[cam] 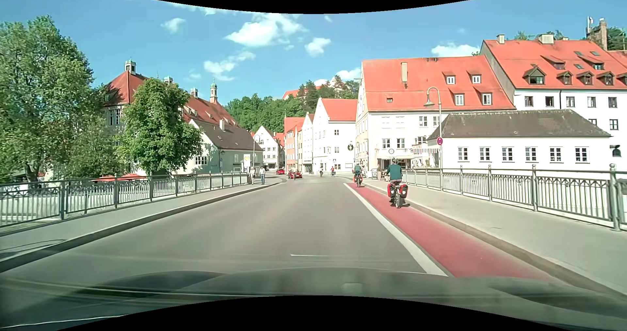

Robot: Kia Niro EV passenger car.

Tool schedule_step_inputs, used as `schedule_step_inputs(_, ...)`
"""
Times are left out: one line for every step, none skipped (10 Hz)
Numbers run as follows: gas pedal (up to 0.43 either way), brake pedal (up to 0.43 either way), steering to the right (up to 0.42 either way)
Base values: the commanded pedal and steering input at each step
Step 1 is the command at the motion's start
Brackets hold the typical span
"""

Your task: Follow the waypoints while adhering to traffic rules and regulations

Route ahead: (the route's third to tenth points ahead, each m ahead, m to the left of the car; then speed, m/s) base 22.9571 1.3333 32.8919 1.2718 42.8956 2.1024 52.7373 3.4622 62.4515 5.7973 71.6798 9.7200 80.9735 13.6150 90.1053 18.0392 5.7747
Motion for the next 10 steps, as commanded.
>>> schedule_step_inputs(0.000, 0.189, -0.001)
schedule_step_inputs(0.000, 0.189, 0.001)
schedule_step_inputs(0.000, 0.189, 0.002)
schedule_step_inputs(0.000, 0.189, 0.004)
schedule_step_inputs(0.000, 0.183, 0.004)
schedule_step_inputs(0.000, 0.183, 0.006)
schedule_step_inputs(0.000, 0.189, 0.006)
schedule_step_inputs(0.000, 0.183, 0.006)
schedule_step_inputs(0.000, 0.177, 0.006)
schedule_step_inputs(0.000, 0.159, 0.006)
